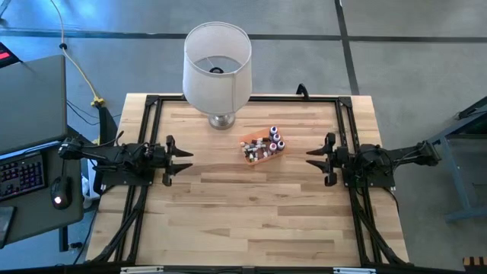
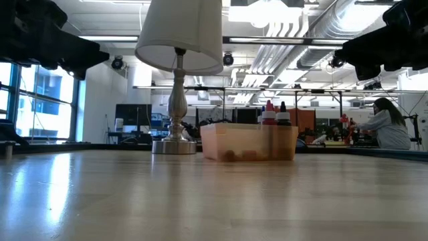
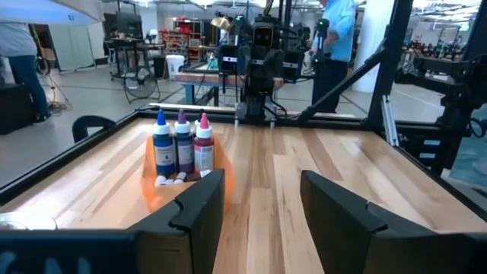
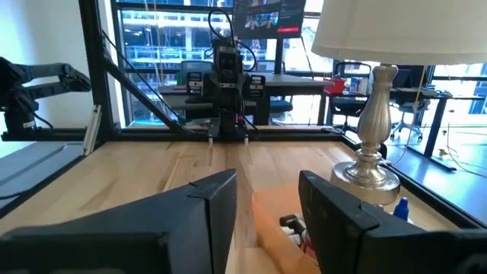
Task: Pick & Place food coloring
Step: Return to Home Position
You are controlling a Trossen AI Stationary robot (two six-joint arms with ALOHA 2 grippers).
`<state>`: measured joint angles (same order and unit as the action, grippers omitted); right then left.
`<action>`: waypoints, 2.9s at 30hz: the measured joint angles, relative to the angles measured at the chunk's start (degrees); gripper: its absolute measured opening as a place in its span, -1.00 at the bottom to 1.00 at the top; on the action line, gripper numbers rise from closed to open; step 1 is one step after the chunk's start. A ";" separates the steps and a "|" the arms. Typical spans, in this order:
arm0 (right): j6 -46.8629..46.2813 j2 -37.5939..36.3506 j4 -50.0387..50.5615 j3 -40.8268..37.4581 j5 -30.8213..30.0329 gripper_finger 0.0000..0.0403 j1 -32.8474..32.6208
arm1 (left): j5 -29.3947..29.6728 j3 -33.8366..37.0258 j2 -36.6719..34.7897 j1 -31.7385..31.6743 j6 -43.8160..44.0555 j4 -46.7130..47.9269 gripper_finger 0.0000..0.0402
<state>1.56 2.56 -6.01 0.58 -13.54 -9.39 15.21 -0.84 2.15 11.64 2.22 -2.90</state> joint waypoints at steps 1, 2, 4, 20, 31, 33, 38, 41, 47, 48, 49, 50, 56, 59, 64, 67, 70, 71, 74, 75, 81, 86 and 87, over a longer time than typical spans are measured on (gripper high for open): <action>0.00 -0.02 0.36 0.00 0.00 -0.33 0.00 | -0.04 0.02 0.00 0.00 0.00 0.02 -0.15; 0.00 0.00 0.99 0.00 0.00 -0.33 0.00 | -0.07 0.02 0.00 -0.01 0.00 0.02 -0.15; 0.00 0.03 1.96 0.00 0.01 -0.33 0.00 | -0.09 0.03 0.00 0.00 0.00 0.02 -0.15; -2.95 0.35 2.35 -0.02 1.97 -0.33 0.00 | -0.13 0.07 0.00 0.00 0.00 0.02 -0.15; -2.73 0.35 2.29 -0.02 1.97 -0.33 0.00 | -0.14 0.07 0.00 -0.02 0.00 0.00 -0.15; -2.71 0.35 2.27 -0.02 1.96 -0.33 0.00 | -0.14 0.07 0.00 0.00 0.00 0.01 -0.15; -2.62 0.35 2.24 -0.02 1.96 -0.33 0.00 | -0.14 0.07 0.00 -0.02 0.00 0.00 -0.15; -2.62 0.35 2.24 -0.03 1.95 -0.33 0.00 | -0.14 0.07 0.00 0.00 0.00 0.00 -0.15; -2.62 0.35 2.20 -0.04 1.95 -0.33 0.00 | -0.14 0.07 0.00 -0.01 0.00 0.00 -0.15; -2.62 0.35 2.20 -0.04 1.95 -0.33 0.00 | -0.14 0.07 0.00 -0.02 0.00 0.00 -0.15; -2.62 0.35 2.20 -0.04 1.95 -0.33 0.00 | -0.14 0.07 0.00 0.00 0.00 0.00 -0.15; -2.62 0.35 2.18 -0.04 1.95 -0.33 0.00 | -0.14 0.07 0.00 0.00 0.00 0.00 -0.15; -2.62 0.35 2.16 -0.04 1.95 -0.33 0.00 | -0.14 0.07 0.00 0.00 0.00 0.00 -0.15; -2.62 0.35 2.15 -0.04 1.95 -0.33 0.00 | -0.14 0.07 0.00 0.00 0.00 0.00 -0.15; -2.62 0.35 2.13 -0.04 1.95 -0.33 0.00 | -0.16 0.07 0.00 0.00 0.00 0.00 -0.15; -2.62 0.35 2.13 -0.04 1.95 -0.33 0.01 | -0.16 0.07 0.00 0.00 0.00 0.00 -0.15; -2.62 0.35 2.13 -0.04 1.95 -0.33 0.00 | -0.16 0.07 0.00 0.00 0.00 0.00 -0.15; -2.62 0.35 2.13 -0.04 1.95 -0.33 0.00 | -0.16 0.07 0.00 0.00 0.00 0.00 -0.15; -2.62 0.35 2.13 -0.04 1.95 -0.33 0.01 | -0.16 0.07 0.00 -0.01 0.00 0.00 -0.15; -2.62 0.35 2.13 -0.04 1.95 -0.33 0.00 | -0.16 0.07 0.00 -0.01 0.00 0.00 -0.15; -2.62 0.35 2.13 -0.07 1.95 -0.33 0.00 | -0.16 0.07 0.00 0.00 0.00 0.00 -0.15; -2.62 0.35 2.13 -0.07 1.95 -0.33 0.00 | -0.16 0.07 0.00 0.00 0.00 0.00 -0.15; -2.62 0.35 2.13 -0.07 1.95 -0.33 0.00 | -0.16 0.07 0.00 0.00 0.00 0.00 -0.15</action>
<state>-1.06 2.92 -3.88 0.51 -11.60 -9.39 15.05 -0.78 2.15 11.64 2.22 -2.90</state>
